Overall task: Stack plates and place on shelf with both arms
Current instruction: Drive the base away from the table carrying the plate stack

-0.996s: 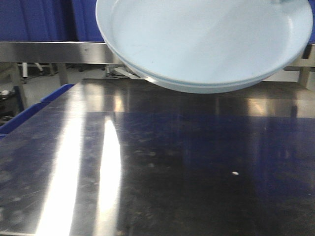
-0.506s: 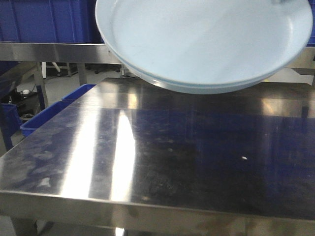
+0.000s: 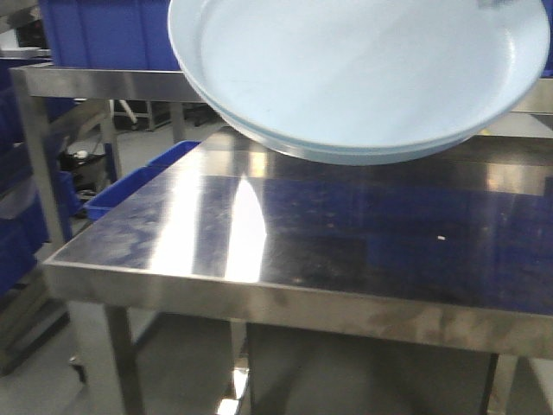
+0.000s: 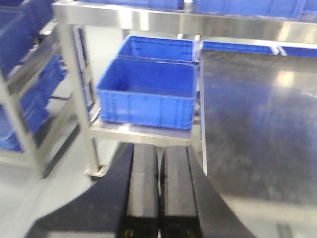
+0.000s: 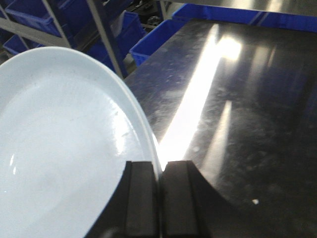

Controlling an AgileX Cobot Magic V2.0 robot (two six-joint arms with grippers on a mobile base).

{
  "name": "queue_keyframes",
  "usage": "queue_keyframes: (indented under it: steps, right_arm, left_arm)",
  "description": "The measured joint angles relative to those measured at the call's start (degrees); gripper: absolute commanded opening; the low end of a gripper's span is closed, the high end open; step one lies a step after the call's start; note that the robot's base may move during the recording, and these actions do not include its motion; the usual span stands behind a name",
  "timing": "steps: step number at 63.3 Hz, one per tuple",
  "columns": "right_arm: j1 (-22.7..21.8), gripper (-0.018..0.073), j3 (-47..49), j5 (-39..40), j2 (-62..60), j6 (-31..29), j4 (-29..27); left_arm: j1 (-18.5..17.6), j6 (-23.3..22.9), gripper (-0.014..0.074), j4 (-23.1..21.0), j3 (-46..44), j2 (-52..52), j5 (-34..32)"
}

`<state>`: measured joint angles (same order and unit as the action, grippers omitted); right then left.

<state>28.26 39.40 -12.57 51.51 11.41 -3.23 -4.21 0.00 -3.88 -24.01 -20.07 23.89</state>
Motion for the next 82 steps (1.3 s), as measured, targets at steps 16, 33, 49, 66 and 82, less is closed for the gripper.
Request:
queue_keyframes:
  steps: [16,33,49,66,82]
  right_arm:
    - [0.0,0.0048,0.0,0.0,0.0,0.0,0.0]
    - [0.0,0.0048,0.0,0.0,0.0,0.0,0.0]
    - [0.0,0.0048,0.0,0.0,0.0,0.0,0.0]
    - [0.0,0.0048,0.0,0.0,0.0,0.0,0.0]
    - [0.0,0.0048,0.0,0.0,0.0,0.0,0.0]
  left_arm:
    - [0.0,0.0,0.0099,0.0,0.0,0.0,0.0]
    - [0.0,0.0,0.0099,0.0,0.0,0.0,0.0]
    - [0.0,0.0,0.0099,0.0,0.0,0.0,0.0]
    - [0.0,0.0,0.0099,0.0,0.0,0.0,0.0]
    - [0.0,0.0,0.0099,0.0,0.0,0.0,0.0]
